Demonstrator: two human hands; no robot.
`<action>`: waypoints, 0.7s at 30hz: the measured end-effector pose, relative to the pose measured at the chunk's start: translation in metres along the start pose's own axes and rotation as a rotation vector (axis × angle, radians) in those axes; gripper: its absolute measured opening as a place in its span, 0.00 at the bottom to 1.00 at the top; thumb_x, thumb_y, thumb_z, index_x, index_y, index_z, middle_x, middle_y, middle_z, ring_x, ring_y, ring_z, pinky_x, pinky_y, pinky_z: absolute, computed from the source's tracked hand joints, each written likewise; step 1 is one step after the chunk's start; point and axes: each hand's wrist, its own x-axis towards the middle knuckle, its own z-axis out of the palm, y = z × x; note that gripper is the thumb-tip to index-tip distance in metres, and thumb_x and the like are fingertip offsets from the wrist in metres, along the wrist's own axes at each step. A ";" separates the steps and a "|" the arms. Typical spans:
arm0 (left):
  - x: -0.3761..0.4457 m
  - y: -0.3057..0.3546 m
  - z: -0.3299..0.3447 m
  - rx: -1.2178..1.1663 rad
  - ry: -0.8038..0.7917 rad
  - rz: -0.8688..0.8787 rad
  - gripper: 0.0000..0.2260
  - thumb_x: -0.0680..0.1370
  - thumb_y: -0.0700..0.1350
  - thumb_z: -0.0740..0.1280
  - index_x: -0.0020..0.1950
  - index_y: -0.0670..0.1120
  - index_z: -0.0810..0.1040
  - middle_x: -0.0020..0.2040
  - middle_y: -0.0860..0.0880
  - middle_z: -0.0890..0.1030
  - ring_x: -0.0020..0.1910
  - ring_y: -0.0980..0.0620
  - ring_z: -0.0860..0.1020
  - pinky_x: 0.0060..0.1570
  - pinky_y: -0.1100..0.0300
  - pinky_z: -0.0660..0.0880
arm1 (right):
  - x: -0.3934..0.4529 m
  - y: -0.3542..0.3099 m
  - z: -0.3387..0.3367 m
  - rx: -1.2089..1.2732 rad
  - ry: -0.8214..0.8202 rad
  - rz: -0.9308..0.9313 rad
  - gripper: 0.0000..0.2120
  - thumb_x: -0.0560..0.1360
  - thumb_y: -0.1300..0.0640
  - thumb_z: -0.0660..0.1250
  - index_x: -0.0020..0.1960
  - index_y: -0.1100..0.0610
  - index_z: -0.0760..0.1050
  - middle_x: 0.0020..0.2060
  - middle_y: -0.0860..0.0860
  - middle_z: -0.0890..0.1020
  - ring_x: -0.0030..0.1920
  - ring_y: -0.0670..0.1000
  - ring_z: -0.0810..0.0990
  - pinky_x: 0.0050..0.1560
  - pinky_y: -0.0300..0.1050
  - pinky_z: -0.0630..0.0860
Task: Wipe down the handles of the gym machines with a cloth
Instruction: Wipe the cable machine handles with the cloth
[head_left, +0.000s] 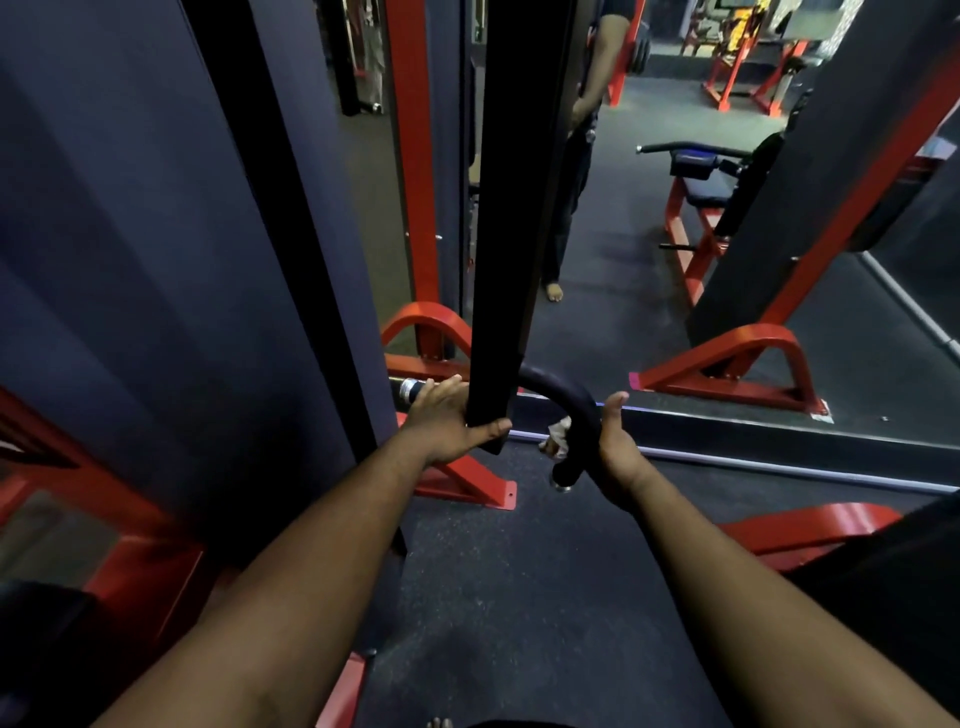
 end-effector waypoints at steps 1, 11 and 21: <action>-0.001 -0.001 0.000 0.007 0.000 0.002 0.38 0.77 0.72 0.60 0.81 0.51 0.63 0.77 0.48 0.69 0.78 0.45 0.63 0.76 0.45 0.57 | -0.001 -0.005 0.000 -0.054 -0.024 -0.018 0.56 0.60 0.12 0.41 0.41 0.61 0.82 0.36 0.62 0.83 0.47 0.63 0.85 0.53 0.54 0.77; -0.008 0.000 0.001 -0.007 0.016 0.008 0.34 0.78 0.71 0.61 0.76 0.51 0.69 0.74 0.49 0.73 0.77 0.46 0.65 0.75 0.46 0.57 | -0.012 -0.011 0.005 -0.130 0.053 -0.309 0.50 0.64 0.14 0.41 0.40 0.59 0.77 0.33 0.52 0.83 0.37 0.46 0.81 0.44 0.40 0.76; -0.013 -0.002 0.002 -0.010 0.028 0.013 0.35 0.77 0.71 0.61 0.78 0.51 0.68 0.77 0.48 0.71 0.79 0.46 0.63 0.76 0.48 0.53 | -0.022 0.010 0.028 -0.118 0.365 -0.432 0.35 0.70 0.23 0.64 0.54 0.54 0.75 0.43 0.54 0.82 0.41 0.52 0.81 0.43 0.51 0.78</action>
